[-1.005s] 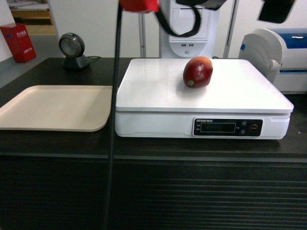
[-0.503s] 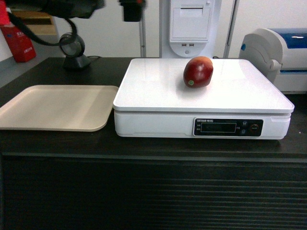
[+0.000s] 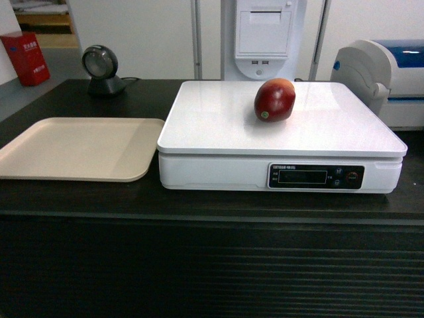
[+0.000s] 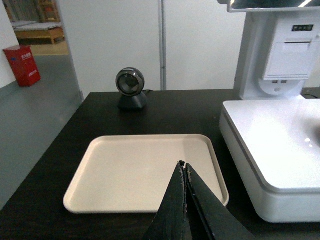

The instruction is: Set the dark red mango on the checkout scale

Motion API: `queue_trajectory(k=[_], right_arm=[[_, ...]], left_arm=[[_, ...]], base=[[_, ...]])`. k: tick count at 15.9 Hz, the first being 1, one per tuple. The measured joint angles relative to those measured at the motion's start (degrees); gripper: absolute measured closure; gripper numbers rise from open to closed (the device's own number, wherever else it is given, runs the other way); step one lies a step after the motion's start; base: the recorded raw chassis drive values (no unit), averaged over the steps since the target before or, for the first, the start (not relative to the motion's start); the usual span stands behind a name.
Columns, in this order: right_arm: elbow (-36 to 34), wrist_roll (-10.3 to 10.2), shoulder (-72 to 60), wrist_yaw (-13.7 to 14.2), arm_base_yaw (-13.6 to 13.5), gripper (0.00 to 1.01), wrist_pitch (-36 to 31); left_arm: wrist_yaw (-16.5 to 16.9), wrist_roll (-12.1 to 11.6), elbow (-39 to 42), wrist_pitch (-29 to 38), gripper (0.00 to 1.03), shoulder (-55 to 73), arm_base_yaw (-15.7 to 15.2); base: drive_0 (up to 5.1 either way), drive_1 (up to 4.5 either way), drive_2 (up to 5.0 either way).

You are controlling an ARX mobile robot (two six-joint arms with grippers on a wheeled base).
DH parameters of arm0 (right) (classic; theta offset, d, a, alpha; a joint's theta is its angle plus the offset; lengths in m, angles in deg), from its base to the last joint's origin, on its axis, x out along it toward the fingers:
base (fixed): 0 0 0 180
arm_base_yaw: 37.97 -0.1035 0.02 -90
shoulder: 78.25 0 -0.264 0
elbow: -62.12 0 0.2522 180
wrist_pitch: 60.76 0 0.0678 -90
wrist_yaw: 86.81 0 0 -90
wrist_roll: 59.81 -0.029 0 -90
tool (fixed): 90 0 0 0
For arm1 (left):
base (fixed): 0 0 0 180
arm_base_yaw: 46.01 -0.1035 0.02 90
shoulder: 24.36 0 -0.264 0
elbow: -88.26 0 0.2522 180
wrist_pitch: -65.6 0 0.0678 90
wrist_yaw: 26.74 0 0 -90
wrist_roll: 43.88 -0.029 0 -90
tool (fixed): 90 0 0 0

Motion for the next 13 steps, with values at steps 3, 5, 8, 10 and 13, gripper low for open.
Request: queue_trajectory(k=[3,5,8,10,13], right_arm=[[0.0,0.0,0.0,0.0,0.0,0.03,0.0],[0.0,0.0,0.0,0.0,0.0,0.03,0.0],[0.0,0.0,0.0,0.0,0.0,0.03,0.0],[0.0,0.0,0.0,0.0,0.0,0.03,0.0],[0.0,0.0,0.0,0.0,0.0,0.03,0.0]], left_arm=[[0.0,0.1,11.6,-1.9,1.01,-12.1,0.0],[0.0,0.1,13.1,-3.6,1.01,-16.4,0.0],[0.0,0.1,15.8,-8.0,1.01,-23.0,0.0],[0.0,0.1,17.3,-8.7,1.01,-26.3,0.0],[0.0,0.1,19.0,-12.5,1.01,-31.1,0.0]], base=[[0.0,0.00,0.0],[0.0,0.00,0.0],[0.0,0.00,0.0],[0.0,0.00,0.0],[0.0,0.00,0.0]])
